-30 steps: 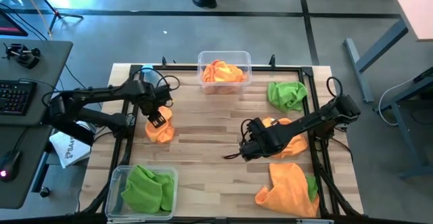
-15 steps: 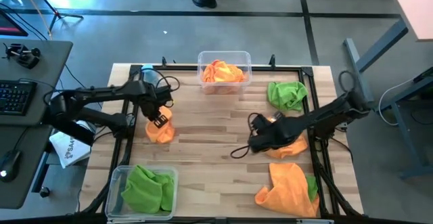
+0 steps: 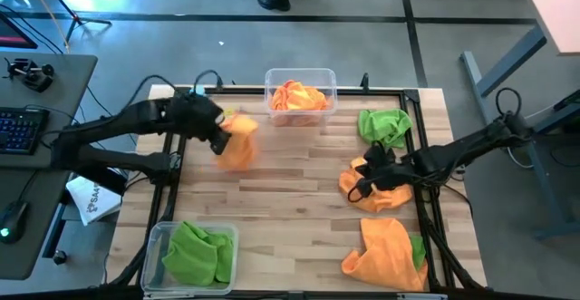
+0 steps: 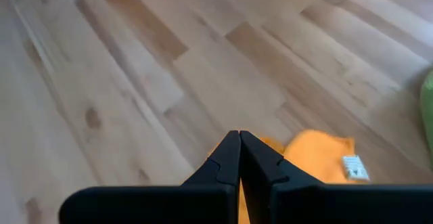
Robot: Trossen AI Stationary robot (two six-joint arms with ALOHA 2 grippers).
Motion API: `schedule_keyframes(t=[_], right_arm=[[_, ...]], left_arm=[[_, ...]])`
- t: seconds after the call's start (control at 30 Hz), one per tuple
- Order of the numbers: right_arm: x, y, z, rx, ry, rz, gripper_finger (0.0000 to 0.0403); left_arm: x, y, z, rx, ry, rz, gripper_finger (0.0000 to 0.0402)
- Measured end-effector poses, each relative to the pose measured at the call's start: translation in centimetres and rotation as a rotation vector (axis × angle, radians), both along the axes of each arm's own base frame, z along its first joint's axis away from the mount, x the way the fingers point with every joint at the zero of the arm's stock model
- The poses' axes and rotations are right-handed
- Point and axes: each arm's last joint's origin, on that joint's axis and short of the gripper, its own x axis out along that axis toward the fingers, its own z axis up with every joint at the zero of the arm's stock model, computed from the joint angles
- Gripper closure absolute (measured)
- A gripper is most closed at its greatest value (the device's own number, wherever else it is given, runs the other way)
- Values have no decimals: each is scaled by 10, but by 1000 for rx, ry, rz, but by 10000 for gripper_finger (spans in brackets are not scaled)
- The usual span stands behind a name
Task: Sort microfiber towel by color & place in baskets
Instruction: Put the orange towel into the top transparent bin
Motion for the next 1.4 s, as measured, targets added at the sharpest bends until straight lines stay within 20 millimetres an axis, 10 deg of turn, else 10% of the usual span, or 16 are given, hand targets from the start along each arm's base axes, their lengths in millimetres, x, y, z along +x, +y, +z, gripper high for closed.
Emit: schedule_keyframes(t=[0.5, 0.93, 1.4], right_arm=[[0, -23, -20, 24, -115, 42, 403], [2, -25, -18, 50, -155, 2, 403], [2, -26, -18, 78, -195, -112, 403]], left_arm=[[52, 14, 79, 271, -407, -57, 401], [126, 87, 104, 397, -353, -178, 401], [169, 157, 66, 452, -168, -228, 401]])
